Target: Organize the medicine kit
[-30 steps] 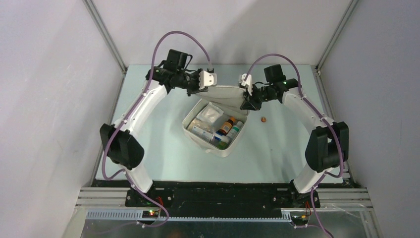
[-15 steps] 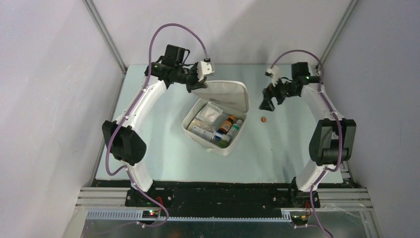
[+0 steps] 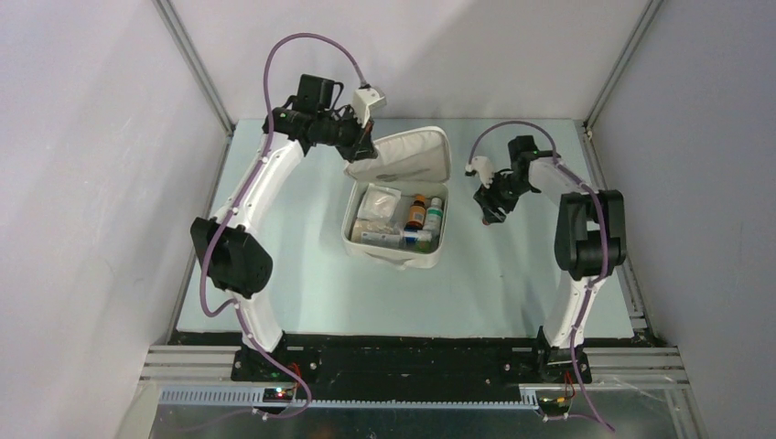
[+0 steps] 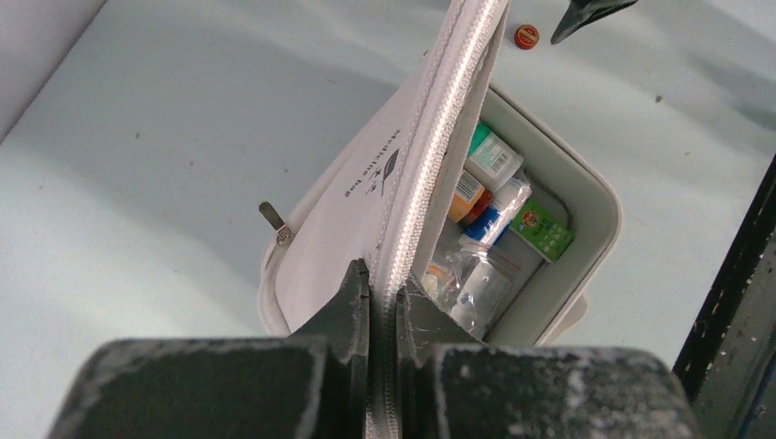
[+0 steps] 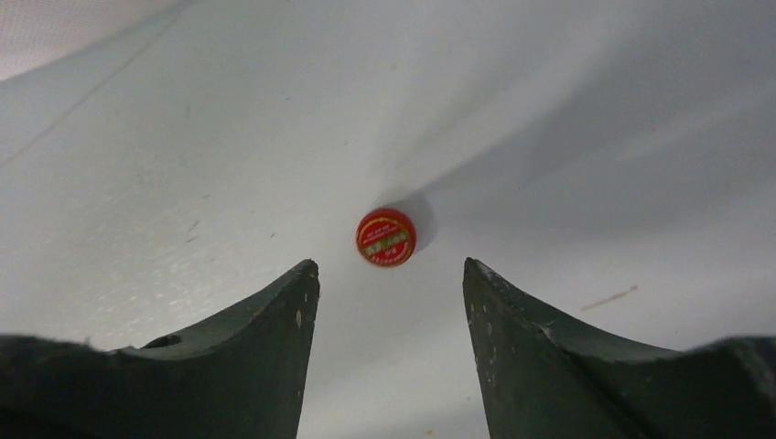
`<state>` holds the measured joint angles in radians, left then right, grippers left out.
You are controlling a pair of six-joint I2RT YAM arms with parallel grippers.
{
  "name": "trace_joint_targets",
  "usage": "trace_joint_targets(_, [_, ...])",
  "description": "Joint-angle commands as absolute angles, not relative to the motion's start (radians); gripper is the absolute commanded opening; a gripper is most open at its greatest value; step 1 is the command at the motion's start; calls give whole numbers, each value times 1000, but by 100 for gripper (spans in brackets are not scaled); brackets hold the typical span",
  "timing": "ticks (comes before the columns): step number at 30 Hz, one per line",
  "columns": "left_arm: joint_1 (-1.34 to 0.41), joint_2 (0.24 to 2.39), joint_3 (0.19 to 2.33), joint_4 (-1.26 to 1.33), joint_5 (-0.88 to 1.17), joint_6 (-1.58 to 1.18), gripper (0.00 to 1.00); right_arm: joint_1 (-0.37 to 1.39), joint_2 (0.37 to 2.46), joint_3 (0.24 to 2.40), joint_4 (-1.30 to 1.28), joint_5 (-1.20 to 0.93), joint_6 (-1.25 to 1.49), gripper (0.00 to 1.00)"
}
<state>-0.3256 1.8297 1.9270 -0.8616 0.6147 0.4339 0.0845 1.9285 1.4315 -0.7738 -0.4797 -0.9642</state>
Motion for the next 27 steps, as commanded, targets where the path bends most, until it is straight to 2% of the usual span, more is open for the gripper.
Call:
trace_joint_targets(1, [-317,1791,1909,-835,595,304,0,127,1983,1510,-752,-336,-987,62])
trace_joint_targets(4, [-316,1782,1887,-835,597,307,0,137,2018,1518,-768,-293,-983,55])
trace_joint_targets(8, [-316,1791,1873,-835,604,306,0,138,2025,1504,-763,-273,-983,53])
trace_joint_targets(17, [-306,1802,1867,-836,627,264,0,162,2008,1467,-713,-253,-968,53])
trace_joint_targets(27, [-294,1807,1864,-834,636,247,0,176,1951,1451,-745,-336,-963,54])
